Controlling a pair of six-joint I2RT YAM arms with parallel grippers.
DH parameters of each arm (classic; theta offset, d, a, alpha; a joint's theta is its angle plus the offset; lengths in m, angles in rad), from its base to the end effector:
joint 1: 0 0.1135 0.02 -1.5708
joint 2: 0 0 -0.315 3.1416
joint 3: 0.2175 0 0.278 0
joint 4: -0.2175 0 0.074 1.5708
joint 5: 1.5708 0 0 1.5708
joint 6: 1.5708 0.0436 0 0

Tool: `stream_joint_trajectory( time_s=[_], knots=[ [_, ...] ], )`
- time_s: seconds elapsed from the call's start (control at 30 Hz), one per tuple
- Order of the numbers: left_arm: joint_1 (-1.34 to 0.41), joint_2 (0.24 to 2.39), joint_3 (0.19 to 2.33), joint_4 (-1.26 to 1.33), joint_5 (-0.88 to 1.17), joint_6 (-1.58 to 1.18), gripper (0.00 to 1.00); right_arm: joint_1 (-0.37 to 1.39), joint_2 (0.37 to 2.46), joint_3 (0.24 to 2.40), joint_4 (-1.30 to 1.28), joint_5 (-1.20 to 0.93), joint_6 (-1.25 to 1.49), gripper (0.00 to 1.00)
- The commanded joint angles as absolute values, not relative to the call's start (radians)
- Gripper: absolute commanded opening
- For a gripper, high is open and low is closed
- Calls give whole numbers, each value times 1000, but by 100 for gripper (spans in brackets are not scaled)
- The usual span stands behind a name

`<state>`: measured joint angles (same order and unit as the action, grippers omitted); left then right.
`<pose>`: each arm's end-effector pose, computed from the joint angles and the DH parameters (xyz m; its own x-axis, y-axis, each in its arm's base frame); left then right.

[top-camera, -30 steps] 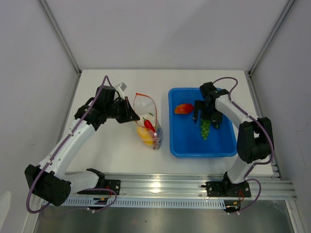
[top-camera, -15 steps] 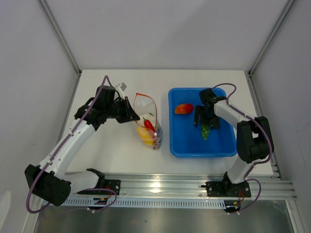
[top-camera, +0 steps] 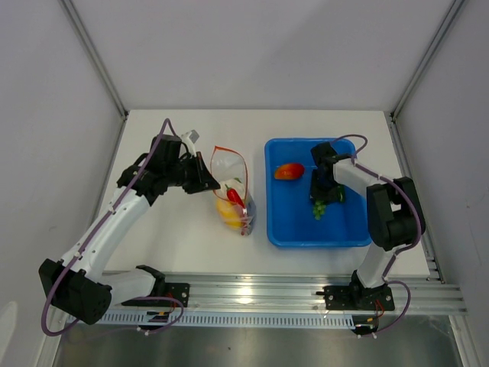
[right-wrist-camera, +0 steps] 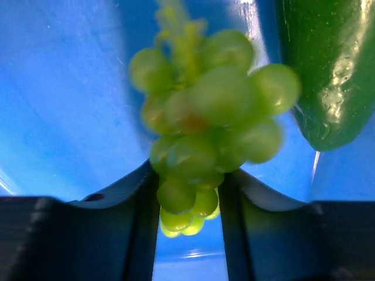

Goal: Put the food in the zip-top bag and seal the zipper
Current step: Pick up the fake fruit from the bin.

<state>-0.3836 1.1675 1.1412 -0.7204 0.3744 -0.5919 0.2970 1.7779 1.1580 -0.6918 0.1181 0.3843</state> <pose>0.2290 -0.1096 0.3782 -0.8559 -0.2145 -0.4705 0.1442 0.7747 -0.6156 0.3559 0.1035 0.1995 -0.9550 0.0971 -0.2802 0.1039 0.9945 -0.0095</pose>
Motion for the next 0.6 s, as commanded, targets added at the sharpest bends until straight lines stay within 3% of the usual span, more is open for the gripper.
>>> stream_joint_trajectory(
  time_s=[0.0, 0.2, 0.57],
  knots=[
    [-377, 1172, 1192, -690, 403, -568, 1, 293, 1795, 1164, -670, 127, 380, 33],
    [-377, 1177, 1193, -687, 407, -572, 1, 293, 1760, 1222, -724, 109, 365, 0],
    [-377, 1189, 1196, -687, 408, -578, 1, 293, 1622, 1469, -795, -164, 333, 0]
  ],
)
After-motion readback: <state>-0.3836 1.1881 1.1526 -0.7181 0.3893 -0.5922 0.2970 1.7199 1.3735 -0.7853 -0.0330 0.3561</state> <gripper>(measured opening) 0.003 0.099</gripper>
